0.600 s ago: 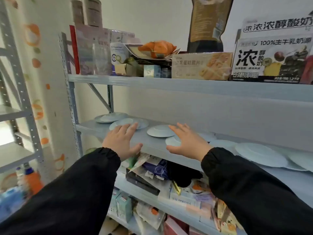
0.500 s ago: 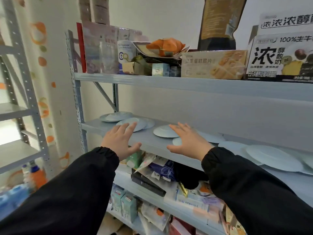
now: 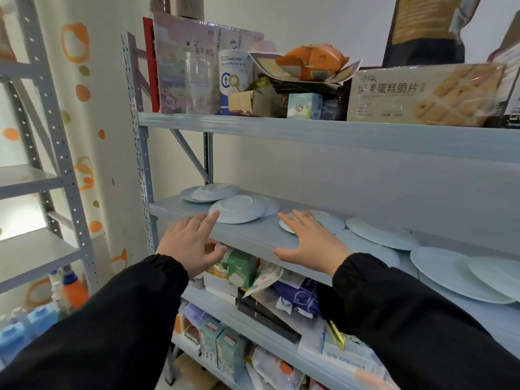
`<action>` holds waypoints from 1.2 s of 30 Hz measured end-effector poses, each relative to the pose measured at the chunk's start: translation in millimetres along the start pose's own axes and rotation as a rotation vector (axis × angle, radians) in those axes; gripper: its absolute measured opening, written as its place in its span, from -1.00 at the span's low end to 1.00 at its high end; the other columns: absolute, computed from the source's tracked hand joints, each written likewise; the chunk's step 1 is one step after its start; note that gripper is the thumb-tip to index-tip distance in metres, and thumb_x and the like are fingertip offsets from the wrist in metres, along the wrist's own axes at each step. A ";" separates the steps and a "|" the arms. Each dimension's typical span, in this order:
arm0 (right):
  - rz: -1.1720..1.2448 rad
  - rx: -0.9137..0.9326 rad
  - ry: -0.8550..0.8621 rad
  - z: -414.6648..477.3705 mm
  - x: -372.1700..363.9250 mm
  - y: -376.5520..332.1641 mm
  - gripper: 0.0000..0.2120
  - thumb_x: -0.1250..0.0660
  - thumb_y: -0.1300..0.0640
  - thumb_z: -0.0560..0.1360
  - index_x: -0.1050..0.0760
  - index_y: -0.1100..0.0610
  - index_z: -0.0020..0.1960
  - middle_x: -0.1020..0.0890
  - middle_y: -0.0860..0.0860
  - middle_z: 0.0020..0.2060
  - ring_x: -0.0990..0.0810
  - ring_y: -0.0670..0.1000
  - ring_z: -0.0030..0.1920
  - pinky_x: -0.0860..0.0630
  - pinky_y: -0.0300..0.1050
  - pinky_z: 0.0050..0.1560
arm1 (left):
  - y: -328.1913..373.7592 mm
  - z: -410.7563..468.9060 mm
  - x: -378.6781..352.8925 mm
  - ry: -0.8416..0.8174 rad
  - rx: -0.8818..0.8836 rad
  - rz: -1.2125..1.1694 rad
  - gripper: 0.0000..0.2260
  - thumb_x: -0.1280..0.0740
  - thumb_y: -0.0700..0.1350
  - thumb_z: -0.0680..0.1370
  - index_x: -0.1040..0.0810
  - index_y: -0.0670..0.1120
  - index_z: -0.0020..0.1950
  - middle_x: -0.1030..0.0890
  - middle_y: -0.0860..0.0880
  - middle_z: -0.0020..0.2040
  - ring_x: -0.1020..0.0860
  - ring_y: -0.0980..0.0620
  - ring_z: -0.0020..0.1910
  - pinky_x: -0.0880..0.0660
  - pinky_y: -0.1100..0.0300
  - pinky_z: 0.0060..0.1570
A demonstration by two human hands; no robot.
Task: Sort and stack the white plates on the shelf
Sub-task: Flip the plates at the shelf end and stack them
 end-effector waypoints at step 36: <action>0.091 0.291 -0.118 287.7 -88.0 23.6 -0.13 -0.29 -0.34 0.45 0.00 -0.14 0.62 0.00 0.04 0.62 0.12 0.10 0.61 -0.03 0.09 0.55 | -92.9 143.0 -140.0 -0.066 0.234 0.091 -0.24 -0.07 0.39 0.48 0.01 0.07 0.59 -0.34 -0.07 0.47 -0.31 -0.09 0.40 -0.31 0.01 0.33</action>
Point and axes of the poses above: each hand's wrist, its own z-axis towards the middle knuckle, its own x-axis out of the back of the hand, y = z × x, the point moved 3 cm from there along z, towards the middle knuckle
